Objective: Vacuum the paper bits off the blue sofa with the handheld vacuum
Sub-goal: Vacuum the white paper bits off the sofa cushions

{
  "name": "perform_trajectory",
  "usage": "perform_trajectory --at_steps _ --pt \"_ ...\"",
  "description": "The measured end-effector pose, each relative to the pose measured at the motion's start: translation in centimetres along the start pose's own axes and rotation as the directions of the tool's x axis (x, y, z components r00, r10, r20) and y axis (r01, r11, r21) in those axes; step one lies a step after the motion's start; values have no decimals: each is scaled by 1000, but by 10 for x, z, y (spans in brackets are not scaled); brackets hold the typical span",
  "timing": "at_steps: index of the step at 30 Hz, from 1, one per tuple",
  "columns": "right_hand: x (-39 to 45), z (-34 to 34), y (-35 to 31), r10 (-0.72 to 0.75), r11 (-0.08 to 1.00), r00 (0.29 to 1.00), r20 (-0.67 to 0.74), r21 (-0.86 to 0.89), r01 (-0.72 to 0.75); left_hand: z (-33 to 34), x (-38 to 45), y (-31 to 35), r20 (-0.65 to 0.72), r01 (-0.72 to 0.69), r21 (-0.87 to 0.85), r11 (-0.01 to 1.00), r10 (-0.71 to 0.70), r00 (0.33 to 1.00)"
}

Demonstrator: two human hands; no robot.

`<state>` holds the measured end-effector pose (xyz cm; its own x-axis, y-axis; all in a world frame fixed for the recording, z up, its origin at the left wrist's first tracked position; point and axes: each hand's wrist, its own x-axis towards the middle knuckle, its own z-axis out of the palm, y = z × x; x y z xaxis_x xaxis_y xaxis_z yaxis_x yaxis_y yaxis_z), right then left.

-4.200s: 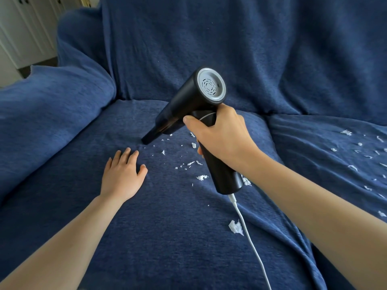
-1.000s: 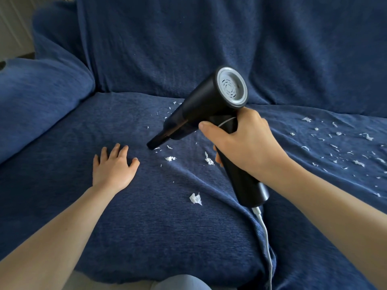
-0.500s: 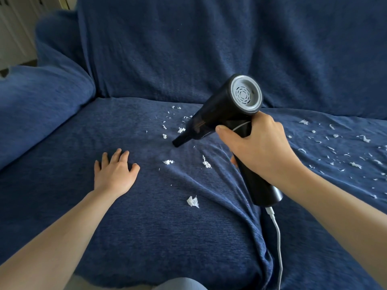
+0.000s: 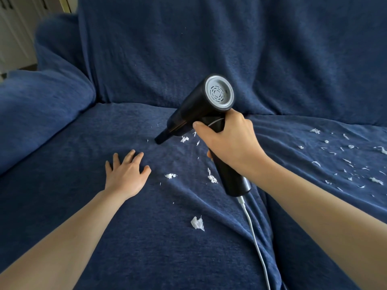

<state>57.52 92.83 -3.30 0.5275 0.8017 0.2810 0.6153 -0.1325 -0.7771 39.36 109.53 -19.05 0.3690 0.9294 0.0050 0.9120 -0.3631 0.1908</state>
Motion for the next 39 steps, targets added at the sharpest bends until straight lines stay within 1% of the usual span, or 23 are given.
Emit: perform_trajectory --at_steps 5,10,16,24,26,31,33,36,39 --pt "9 15 -2 -30 998 997 66 55 26 1 17 0 -27 -24 -25 999 23 999" --pt "29 27 2 -28 999 999 16 40 28 1 31 -2 -69 -57 -22 998 56 996" --pt "61 26 9 -15 999 999 -37 34 17 3 52 4 -65 -61 -14 998 60 996" --pt "75 35 8 -31 998 999 -6 50 32 6 68 10 -71 -59 -25 998 57 996" --pt "79 32 10 -23 997 1000 4 78 22 6 69 11 -74 -64 -24 998 62 995" --pt "80 21 14 -14 998 1000 7 63 14 5 72 13 -78 -62 -26 998 60 995" --pt "81 18 14 1 996 1000 25 93 -4 5 74 15 -79 -60 -26 998 58 995" --pt "82 22 13 -11 996 999 47 91 7 5 79 17 -77 -56 -28 998 53 996" --pt "87 26 16 -13 996 1000 20 83 11 6 85 19 -83 -58 -24 998 56 995"
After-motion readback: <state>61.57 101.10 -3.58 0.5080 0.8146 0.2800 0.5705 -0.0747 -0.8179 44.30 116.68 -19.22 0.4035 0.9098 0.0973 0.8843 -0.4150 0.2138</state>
